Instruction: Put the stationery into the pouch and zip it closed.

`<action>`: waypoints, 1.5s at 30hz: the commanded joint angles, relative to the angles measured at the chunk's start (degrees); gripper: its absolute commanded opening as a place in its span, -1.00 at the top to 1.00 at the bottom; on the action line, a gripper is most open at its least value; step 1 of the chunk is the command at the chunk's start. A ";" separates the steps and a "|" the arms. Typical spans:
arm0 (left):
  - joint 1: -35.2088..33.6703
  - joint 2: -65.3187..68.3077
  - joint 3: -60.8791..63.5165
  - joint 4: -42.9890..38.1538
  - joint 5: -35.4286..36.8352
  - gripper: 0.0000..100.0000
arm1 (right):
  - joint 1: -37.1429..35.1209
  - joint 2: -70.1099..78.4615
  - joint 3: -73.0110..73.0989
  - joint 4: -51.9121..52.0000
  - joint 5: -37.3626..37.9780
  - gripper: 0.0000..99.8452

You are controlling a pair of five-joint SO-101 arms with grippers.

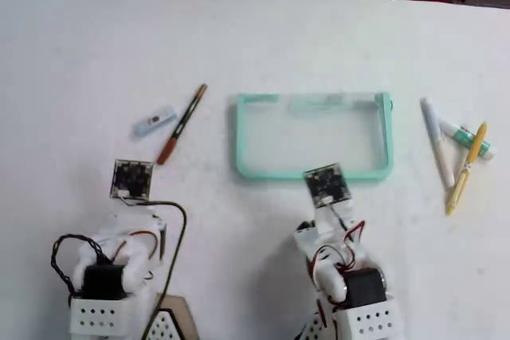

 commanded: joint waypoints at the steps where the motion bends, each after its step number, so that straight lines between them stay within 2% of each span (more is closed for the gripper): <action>1: -4.62 -0.31 -0.18 0.26 0.26 0.95 | 7.16 -0.31 0.44 0.40 0.00 0.91; 11: -9.10 -0.31 -0.18 0.26 0.18 0.95 | 6.90 -0.31 0.44 0.40 0.00 0.91; 20: -4.26 -0.40 -0.35 -1.23 0.18 0.95 | 7.25 -0.31 0.44 0.40 0.00 0.91; 27: -4.70 -1.01 -0.26 -26.37 0.53 0.94 | 7.25 -0.31 0.44 0.40 0.00 0.91; 30: -4.26 -1.01 -0.26 -32.53 0.62 0.94 | 7.25 -0.31 0.44 0.40 0.00 0.91; 37: -4.53 -1.01 -0.26 -41.32 0.62 0.94 | 7.34 -0.31 0.44 0.40 0.00 0.91; 43: -4.18 -1.01 -0.26 -55.47 0.62 0.94 | 7.34 -0.31 0.44 0.13 0.00 0.91; 45: -2.51 -1.01 -0.26 -62.07 3.08 0.95 | 7.34 -0.31 0.44 0.13 0.00 0.91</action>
